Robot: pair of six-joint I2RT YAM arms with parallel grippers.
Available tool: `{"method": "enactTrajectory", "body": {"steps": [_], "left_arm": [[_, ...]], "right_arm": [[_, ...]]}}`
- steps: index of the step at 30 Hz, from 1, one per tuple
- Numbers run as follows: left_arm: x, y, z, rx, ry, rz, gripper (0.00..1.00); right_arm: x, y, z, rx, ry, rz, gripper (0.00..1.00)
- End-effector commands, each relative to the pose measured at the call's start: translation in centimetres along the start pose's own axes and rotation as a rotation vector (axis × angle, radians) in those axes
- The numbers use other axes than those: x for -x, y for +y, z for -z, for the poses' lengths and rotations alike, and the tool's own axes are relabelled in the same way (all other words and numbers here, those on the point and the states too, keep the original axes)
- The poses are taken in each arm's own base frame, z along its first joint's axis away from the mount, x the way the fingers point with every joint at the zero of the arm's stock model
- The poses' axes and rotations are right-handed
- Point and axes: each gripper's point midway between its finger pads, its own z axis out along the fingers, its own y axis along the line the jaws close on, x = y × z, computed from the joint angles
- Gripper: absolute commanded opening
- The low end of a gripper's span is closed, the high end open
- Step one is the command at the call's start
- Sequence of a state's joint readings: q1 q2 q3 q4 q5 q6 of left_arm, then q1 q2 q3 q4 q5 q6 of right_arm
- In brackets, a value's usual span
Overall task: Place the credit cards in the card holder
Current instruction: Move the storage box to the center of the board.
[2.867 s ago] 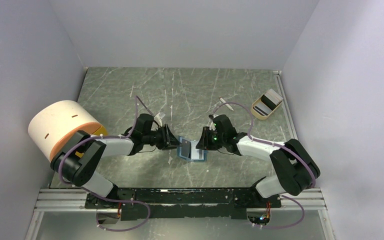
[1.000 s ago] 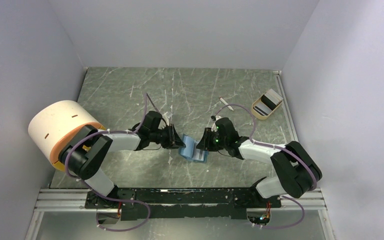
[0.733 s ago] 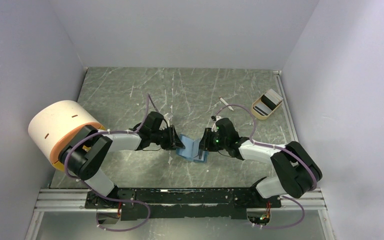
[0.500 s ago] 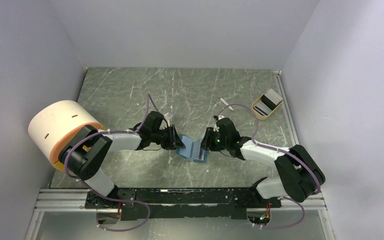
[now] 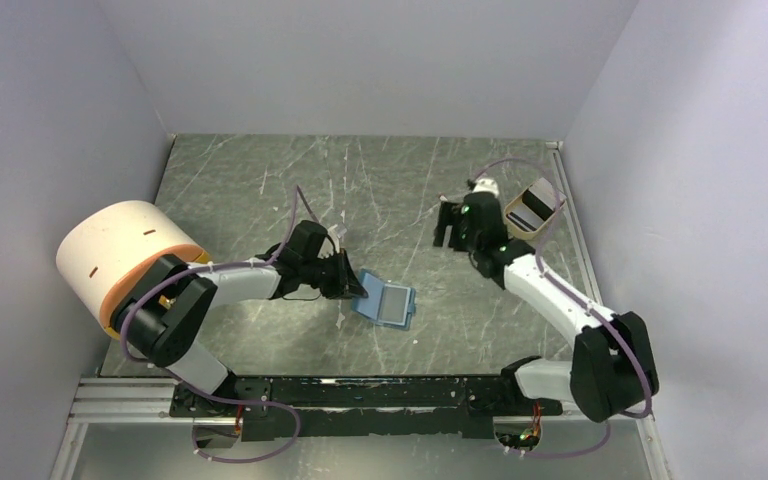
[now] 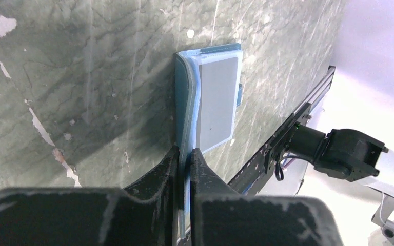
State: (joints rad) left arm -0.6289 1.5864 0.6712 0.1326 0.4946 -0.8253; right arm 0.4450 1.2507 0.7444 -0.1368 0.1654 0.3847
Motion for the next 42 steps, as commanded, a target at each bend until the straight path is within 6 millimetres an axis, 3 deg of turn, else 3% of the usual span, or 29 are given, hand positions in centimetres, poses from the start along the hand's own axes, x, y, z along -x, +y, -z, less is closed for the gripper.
{"method": "enactTrajectory", "body": {"steps": [1,4,7,10,16,20,26,42], "left_arm": [[0.2,-1.8,1.0,-0.044,-0.005,-0.063,0.10],[0.0,-2.2,1.3,-0.060,-0.001,-0.072,0.10],[-0.4,-2.5,1.4,-0.089,0.015,-0.069,0.11],[-0.7,-2.6,1.4,-0.098,0.030,-0.075,0.11],[-0.6,-2.8,2.2,-0.094,0.007,-0.092,0.12],[-0.6,-2.9,2.2,-0.104,0.000,-0.087,0.12],[-0.8,-2.8,2.1,-0.104,0.008,-0.081,0.12],[-0.2,-2.7,2.2,-0.090,-0.009,-0.097,0.12]], "right_arm": [[4.3,-7.5,-0.9,-0.199,-0.013,0.101,0.81],[5.9,-11.7,-1.6,-0.289,0.031,0.109,0.81],[5.9,-14.7,-2.6,-0.323,0.057,0.087,0.83],[7.1,-16.6,-4.1,-0.312,0.058,0.063,0.84],[5.8,-20.2,-6.3,-0.358,0.168,0.049,0.84],[5.1,-21.3,-8.1,-0.334,0.206,0.043,0.84],[3.4,-20.5,-10.1,-0.248,0.278,0.035,0.81],[1.0,-16.8,-9.3,-0.136,0.327,-0.008,0.73]]}}
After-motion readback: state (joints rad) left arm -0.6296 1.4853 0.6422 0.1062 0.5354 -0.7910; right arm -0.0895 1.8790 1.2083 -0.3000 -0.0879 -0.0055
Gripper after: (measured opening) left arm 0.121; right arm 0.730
